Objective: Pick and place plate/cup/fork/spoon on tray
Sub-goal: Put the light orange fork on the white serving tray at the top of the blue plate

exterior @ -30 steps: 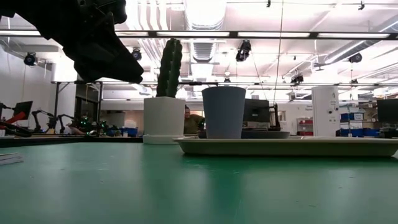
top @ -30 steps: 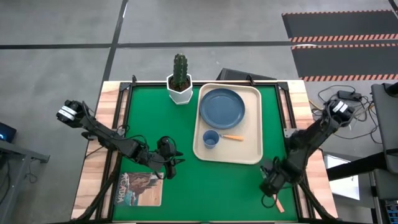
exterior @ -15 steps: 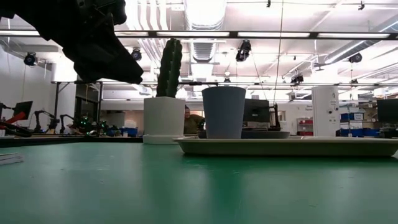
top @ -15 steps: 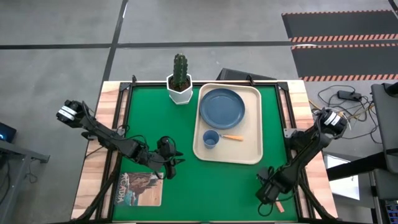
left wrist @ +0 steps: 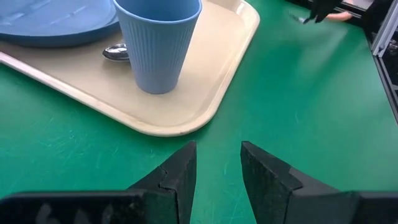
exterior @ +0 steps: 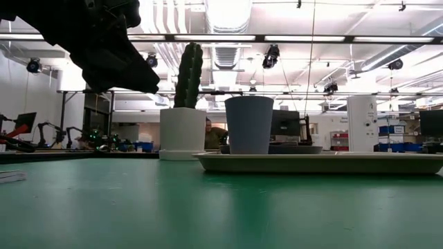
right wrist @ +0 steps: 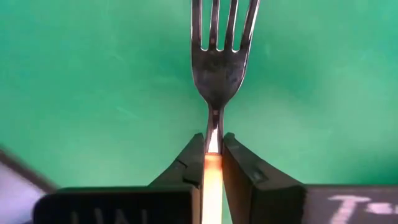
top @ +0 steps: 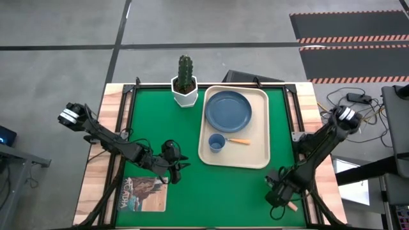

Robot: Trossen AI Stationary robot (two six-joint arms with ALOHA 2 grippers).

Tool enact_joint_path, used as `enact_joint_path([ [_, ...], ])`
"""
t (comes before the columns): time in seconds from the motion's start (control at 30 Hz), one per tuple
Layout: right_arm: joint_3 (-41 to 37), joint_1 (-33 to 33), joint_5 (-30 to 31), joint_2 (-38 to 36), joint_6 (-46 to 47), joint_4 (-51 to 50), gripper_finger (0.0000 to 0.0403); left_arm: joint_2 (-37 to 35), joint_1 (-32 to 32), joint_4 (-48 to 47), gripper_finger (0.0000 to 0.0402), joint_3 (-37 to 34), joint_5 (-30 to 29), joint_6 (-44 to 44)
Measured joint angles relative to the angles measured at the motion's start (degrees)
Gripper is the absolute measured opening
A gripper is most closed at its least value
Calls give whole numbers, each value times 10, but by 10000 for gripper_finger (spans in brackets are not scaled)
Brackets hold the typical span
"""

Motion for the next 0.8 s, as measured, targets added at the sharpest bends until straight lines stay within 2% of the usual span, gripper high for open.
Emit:
enact_joint_path([
  [0.27,22,0,102,-113,5,-148,20,0,0,0,106,0,-5,5],
  [0.43,51,0,191,-159,-9,-244,20,0,0,1,106,2,-5,4],
  [0.6,58,-1,281,-198,-34,-277,21,0,0,0,106,1,-6,3],
  [0.8,49,-1,357,-229,-54,-278,21,0,0,1,106,3,-7,3],
])
